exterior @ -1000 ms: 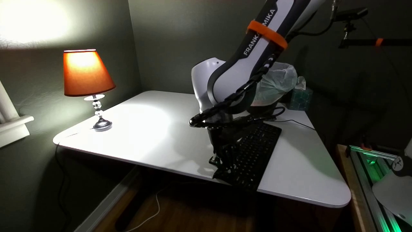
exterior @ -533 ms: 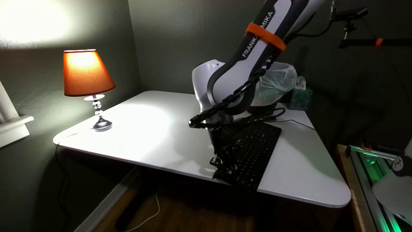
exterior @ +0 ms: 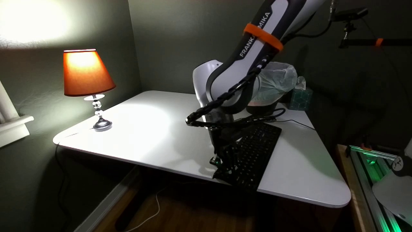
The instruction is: Press the caps lock key of the keyboard
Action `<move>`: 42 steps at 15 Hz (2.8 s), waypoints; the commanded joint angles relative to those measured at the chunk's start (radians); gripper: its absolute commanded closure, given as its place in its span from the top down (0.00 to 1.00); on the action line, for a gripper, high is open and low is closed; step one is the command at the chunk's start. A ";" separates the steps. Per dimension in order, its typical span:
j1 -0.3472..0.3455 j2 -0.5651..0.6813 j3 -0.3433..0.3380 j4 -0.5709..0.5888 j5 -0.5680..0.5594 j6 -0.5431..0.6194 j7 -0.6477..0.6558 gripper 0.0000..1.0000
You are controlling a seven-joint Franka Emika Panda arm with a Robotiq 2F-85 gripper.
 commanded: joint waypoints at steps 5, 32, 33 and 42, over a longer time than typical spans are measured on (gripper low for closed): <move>0.005 0.031 -0.015 0.042 0.019 -0.057 -0.029 0.00; 0.094 -0.161 -0.057 -0.060 -0.161 -0.051 0.232 0.93; 0.093 -0.174 -0.055 -0.069 -0.170 -0.048 0.246 0.98; 0.091 -0.298 -0.036 -0.143 -0.279 -0.046 0.384 1.00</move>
